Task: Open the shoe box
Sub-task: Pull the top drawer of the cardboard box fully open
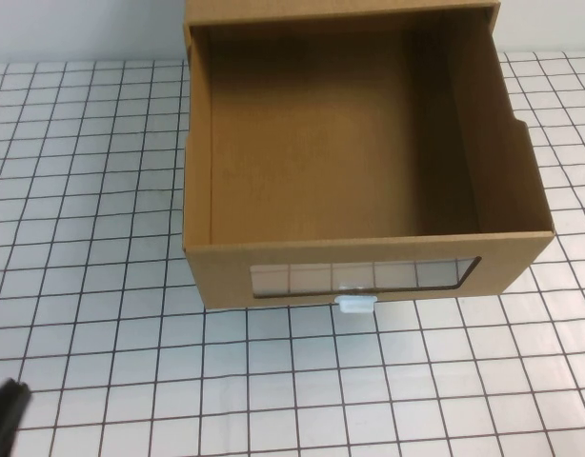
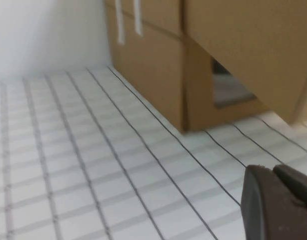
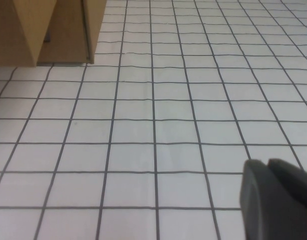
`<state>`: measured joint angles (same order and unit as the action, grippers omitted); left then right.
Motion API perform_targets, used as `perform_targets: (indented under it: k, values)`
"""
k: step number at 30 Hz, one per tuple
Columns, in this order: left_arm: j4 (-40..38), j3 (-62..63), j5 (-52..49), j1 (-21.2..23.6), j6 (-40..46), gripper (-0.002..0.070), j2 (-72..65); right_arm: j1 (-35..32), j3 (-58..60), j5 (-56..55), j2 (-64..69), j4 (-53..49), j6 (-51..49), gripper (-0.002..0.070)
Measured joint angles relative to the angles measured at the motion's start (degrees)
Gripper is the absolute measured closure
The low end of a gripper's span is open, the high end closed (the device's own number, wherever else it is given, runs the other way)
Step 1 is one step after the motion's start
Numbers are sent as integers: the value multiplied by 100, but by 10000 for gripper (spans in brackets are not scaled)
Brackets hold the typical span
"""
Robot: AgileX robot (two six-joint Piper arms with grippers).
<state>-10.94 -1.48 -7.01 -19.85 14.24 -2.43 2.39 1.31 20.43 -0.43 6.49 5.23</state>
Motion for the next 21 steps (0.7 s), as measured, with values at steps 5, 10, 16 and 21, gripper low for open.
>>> perform_targets:
  k: [5, 10, 16, 21]
  values:
    - [162, 0, 366, 963, -132, 680, 250, 0, 0, 0, 0, 0, 4, 689]
    - [195, -5, 149, 1789, -254, 680, 304, 0, 0, 0, 0, 0, 18, 689]
    - [419, -5, -704, 1879, -254, 680, 302, 0, 0, 9, 0, 0, 18, 689]
    - [519, -5, -1404, 1871, -254, 680, 302, 0, 0, 9, -13, 0, 18, 689]
